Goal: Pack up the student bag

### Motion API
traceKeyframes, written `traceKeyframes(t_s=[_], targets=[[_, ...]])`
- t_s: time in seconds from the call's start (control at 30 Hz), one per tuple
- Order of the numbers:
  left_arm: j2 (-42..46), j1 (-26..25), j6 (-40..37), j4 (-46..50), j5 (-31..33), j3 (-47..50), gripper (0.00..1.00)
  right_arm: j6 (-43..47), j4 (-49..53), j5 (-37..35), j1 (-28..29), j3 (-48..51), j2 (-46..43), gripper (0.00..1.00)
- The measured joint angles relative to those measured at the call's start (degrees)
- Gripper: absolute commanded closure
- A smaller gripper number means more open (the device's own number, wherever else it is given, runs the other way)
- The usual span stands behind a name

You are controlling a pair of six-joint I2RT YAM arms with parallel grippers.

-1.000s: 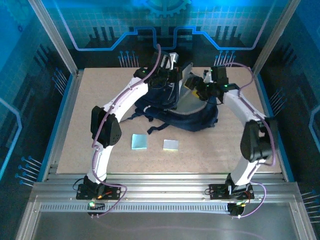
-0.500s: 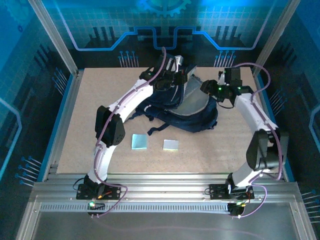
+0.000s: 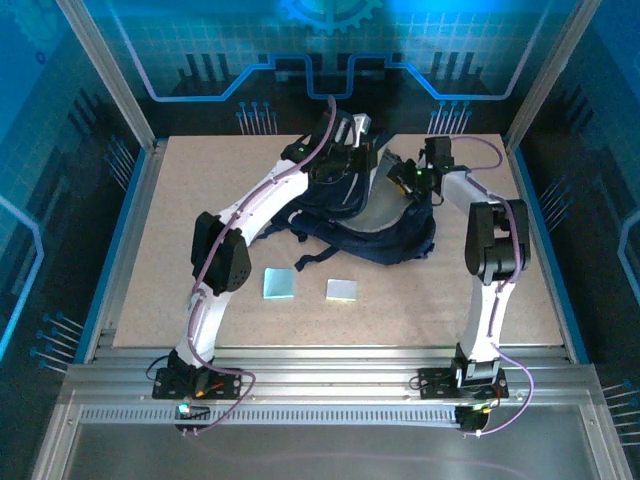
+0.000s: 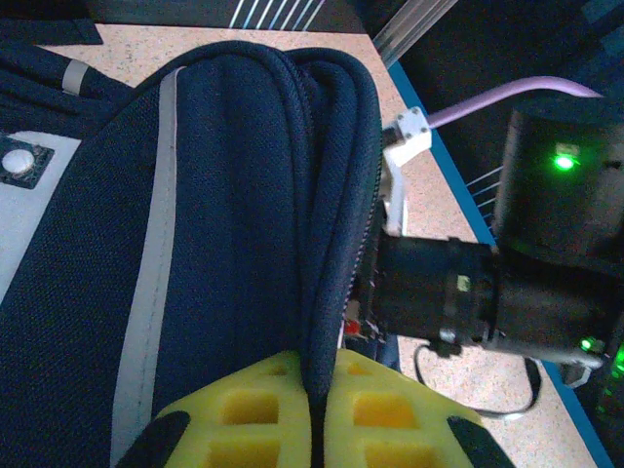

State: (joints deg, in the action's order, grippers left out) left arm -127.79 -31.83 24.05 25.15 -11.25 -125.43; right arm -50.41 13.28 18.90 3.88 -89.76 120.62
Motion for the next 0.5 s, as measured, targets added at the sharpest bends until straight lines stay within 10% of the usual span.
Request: traceKeyframes(t_s=[0.5], targets=[[0.0,0.1,-1.5,0.2,-0.8,0.0,1.0,-5.6,-9.0,7.7,1.3,-7.6,9.2,1.0]])
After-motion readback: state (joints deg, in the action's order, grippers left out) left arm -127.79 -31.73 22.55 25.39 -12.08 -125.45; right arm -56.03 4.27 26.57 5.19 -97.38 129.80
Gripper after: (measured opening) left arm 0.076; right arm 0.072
